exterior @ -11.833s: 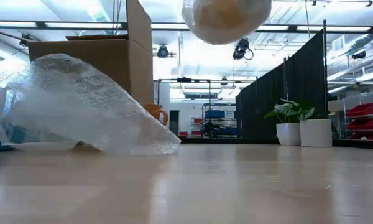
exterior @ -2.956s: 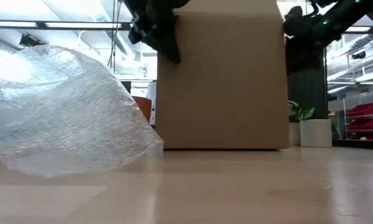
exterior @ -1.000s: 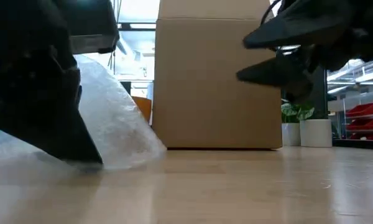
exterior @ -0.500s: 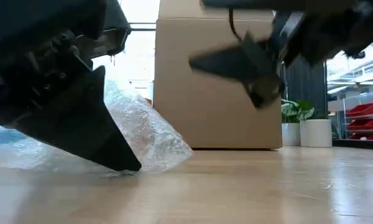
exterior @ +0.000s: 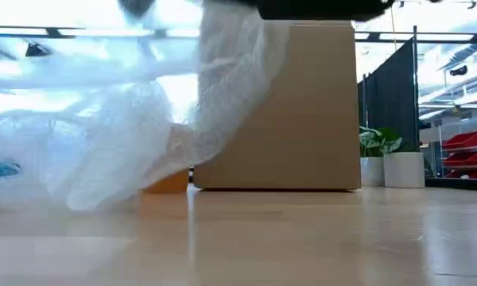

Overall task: Wrap mug
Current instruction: Wrap the orange mug using the transparent bubble wrap

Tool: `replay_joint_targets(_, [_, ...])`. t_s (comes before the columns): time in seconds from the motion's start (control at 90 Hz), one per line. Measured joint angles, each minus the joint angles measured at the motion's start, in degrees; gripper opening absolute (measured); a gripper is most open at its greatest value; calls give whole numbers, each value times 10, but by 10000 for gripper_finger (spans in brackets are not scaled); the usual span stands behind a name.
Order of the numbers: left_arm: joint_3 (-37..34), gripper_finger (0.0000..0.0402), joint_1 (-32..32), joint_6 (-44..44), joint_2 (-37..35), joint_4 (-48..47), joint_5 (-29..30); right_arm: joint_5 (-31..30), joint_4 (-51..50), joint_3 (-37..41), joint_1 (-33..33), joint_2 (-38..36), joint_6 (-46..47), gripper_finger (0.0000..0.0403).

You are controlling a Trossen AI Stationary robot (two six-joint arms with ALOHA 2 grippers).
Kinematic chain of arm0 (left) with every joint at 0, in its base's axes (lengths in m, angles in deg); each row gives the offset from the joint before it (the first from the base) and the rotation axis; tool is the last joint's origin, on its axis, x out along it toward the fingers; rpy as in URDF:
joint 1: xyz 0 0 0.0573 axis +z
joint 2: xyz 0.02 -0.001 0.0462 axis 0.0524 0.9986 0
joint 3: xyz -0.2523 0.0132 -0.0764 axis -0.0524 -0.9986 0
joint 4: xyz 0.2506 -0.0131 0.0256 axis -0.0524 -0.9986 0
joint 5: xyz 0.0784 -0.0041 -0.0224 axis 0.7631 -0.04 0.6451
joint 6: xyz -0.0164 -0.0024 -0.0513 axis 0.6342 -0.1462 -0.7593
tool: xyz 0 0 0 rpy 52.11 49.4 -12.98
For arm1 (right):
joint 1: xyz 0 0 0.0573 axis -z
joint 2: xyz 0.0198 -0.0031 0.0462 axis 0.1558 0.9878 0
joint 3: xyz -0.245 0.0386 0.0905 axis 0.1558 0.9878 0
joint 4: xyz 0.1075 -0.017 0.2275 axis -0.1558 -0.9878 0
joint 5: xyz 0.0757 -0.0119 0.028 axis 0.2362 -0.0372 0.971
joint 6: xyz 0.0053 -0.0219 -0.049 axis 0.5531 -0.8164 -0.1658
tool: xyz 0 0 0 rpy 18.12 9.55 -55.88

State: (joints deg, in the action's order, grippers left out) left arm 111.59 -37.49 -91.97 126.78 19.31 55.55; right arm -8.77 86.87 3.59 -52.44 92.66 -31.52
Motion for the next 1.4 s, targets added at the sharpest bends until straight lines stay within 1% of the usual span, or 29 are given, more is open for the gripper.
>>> replay_joint_targets(0.078, [40, 0, 0, 14, -2, -60, -20, -61, 0, -21, -3, -3, -53, 197])
replay_joint_targets(0.178, [106, 0, -1, 47, 2, -165, -42, -135, 0, -48, -7, -3, -154, 196])
replay_joint_targets(0.244, [168, 0, -4, 91, 2, -238, -47, -170, 2, -67, -8, -3, -224, 194])
replay_joint_targets(0.3, [224, 0, -5, 126, 0, -298, -46, -187, 3, -83, -5, -3, -270, 193])
replay_joint_targets(0.356, [281, 0, -6, 150, -1, -358, -46, -200, 9, -99, -2, -3, -289, 192])
replay_joint_targets(0.433, [360, 0, -5, 177, -1, -431, -46, -200, 24, -118, 1, -5, -287, 192])
replay_joint_targets(0.478, [400, 0, -5, 198, -1, -456, -45, -191, 24, -123, 2, -6, -271, 192])
replay_joint_targets(0.578, [483, 0, -5, 243, -1, -492, -41, -147, 16, -123, 5, -5, -211, 192])
replay_joint_targets(0.622, [473, 0, -6, 276, -21, -460, -38, -123, 2, -123, 8, -4, -170, 191])
replay_joint_targets(0.667, [455, 0, -8, 318, -45, -426, -51, -92, -14, -120, 12, -4, -129, 190])
replay_joint_targets(0.733, [455, 0, -5, 337, -74, -397, -62, -43, -31, -108, 23, -4, -77, 189])
replay_joint_targets(0.789, [463, 0, 3, 346, -90, -377, -61, -6, -35, -97, 33, -3, -48, 188])
replay_joint_targets(0.9, [483, 0, 16, 382, -107, -331, -59, 40, -35, -81, 53, -3, 0, 187])
replay_joint_targets(0.956, [480, 0, 26, 409, -114, -293, -62, 61, -41, -73, 63, -3, 24, 187])
replay_joint_targets(1.111, [480, 0, 58, 457, -123, -195, -63, 148, -94, -54, 87, -3, 76, 186])
replay_joint_targets(1.178, [481, 0, 71, 465, -125, -152, -61, 181, -167, -53, 94, -3, 112, 185])
replay_joint_targets(1.244, [481, 0, 80, 468, -125, -110, -61, 198, -271, -53, 95, -8, 160, 185])
replay_joint_targets(1.344, [481, 0, 88, 467, -124, -58, -63, 205, -457, -53, 92, -29, 293, 183])
replay_joint_targets(1.4, [481, 0, 89, 467, -124, -27, -63, 213, -542, -53, 84, -48, 364, 180])
